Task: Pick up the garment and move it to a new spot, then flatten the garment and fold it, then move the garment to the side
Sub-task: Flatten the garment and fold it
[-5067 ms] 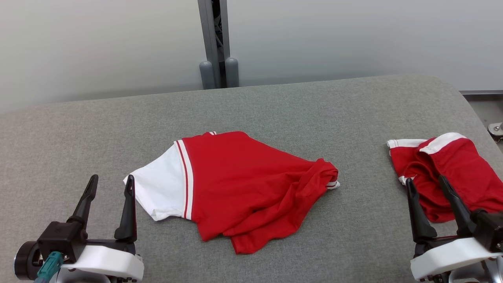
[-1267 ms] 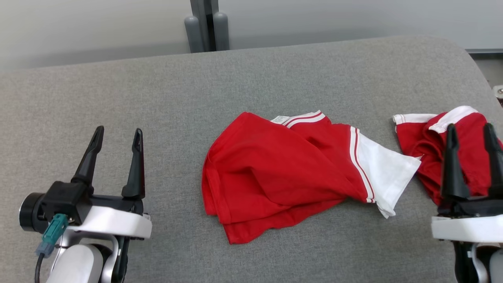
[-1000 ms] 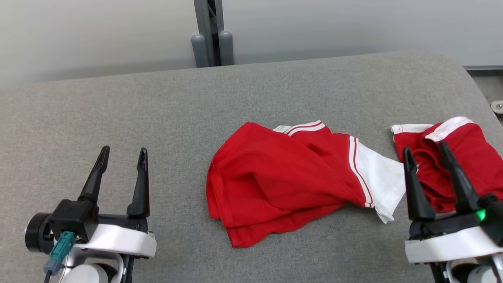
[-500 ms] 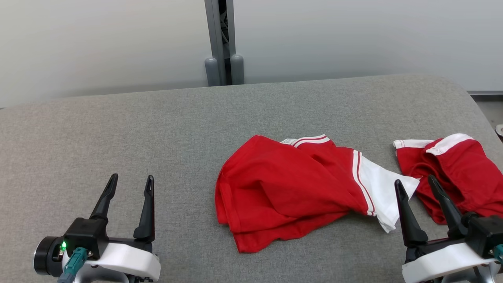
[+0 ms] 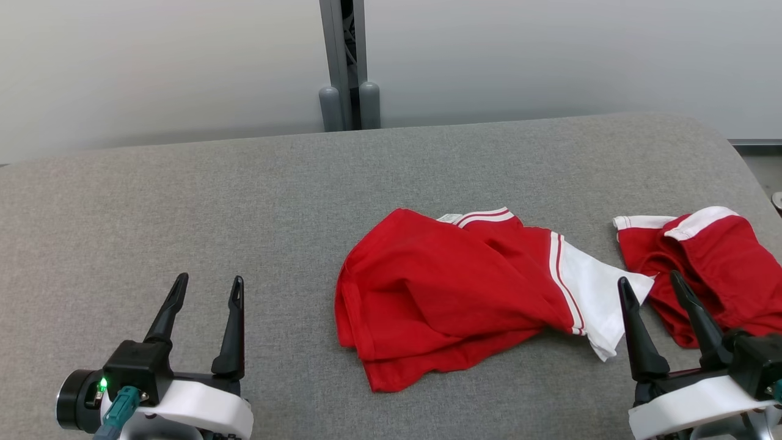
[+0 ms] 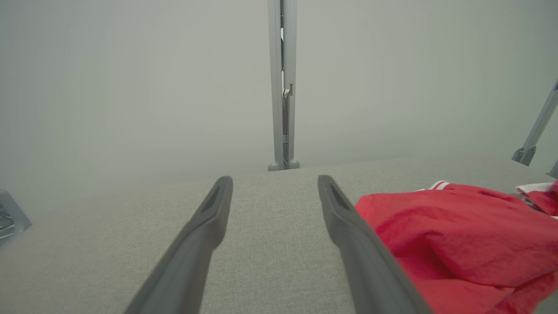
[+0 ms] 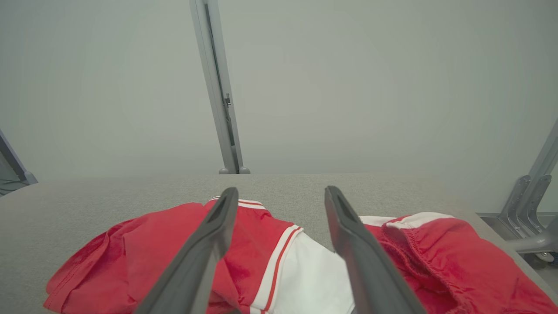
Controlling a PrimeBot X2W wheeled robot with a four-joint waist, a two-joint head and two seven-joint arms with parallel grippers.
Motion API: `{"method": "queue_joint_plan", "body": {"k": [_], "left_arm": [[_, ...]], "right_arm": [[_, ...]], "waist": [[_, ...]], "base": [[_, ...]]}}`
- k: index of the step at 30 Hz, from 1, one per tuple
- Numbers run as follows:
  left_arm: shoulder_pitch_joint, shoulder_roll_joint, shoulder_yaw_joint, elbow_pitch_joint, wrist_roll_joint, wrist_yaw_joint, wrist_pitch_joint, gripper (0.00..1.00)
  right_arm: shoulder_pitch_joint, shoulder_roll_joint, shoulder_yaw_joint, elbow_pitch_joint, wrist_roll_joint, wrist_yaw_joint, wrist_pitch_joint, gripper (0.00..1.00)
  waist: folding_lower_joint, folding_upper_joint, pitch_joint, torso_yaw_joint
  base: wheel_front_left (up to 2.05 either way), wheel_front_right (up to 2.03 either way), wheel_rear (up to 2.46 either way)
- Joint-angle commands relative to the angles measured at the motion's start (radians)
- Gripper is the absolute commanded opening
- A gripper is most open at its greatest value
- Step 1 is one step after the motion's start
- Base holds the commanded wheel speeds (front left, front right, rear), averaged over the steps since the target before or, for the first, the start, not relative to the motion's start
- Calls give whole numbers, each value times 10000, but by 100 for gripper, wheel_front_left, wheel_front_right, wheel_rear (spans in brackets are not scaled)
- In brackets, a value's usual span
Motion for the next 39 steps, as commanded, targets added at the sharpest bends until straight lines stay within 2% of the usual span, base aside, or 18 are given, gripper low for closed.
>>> {"method": "queue_joint_plan", "body": {"k": [1, 6, 9, 14, 18, 20, 23, 24, 30, 39], "left_arm": [[-52, 35, 0, -41, -2, 20, 13, 100], [-186, 34, -55, -122, 22, 44, 23, 100], [-536, 20, -210, -111, 71, -121, 106, 100], [-1582, -126, -753, 415, -465, -981, 956, 100], [-2630, -292, -1102, 1366, -932, -1682, 1868, 100], [-2870, -310, -1152, 1642, -1014, -1807, 2050, 100], [-3639, -336, -1292, 2583, -1240, -2200, 2547, 100], [-4084, -309, -1316, 3275, -1339, -2413, 2734, 100], [-5421, -213, -1338, 5353, -1454, -2942, 3180, 100], [-6802, -207, -1482, 8013, -1763, -3416, 3509, 100]], "right_arm": [[-32, -64, -76, -55, 2, 3, -26, 100], [-104, -62, -89, -85, 50, 3, -62, 100], [-210, -62, -54, -98, 91, 3, -76, 100], [-449, -65, 106, -62, 105, 3, -144, 100], [-625, -65, 338, 41, 192, 3, -220, 100], [-671, -67, 427, 80, 226, 3, -249, 100], [-724, -59, 554, 256, 368, 3, -389, 100], [-828, -59, 640, 360, 457, 3, -509, 100], [-1013, -58, 787, 747, 743, 3, -898, 100], [-1215, -59, 924, 1255, 963, 3, -1281, 100]], "waist": [[0, -1, 24, 8], [0, -1, 138, 49], [0, -1, 280, 24], [0, -1, 712, -326], [0, -1, 1089, -898], [0, -1, 1189, -1078], [0, -1, 1463, -1587], [0, -1, 1624, -1961], [0, -1, 2073, -2853], [0, -1, 2304, -3438]], "base": [[0, 0, 0], [0, 0, 0], [0, 0, 0], [0, 0, 0], [0, 0, 0], [0, 0, 0], [0, 0, 0], [0, 0, 0], [0, 0, 0], [0, 0, 0]]}}
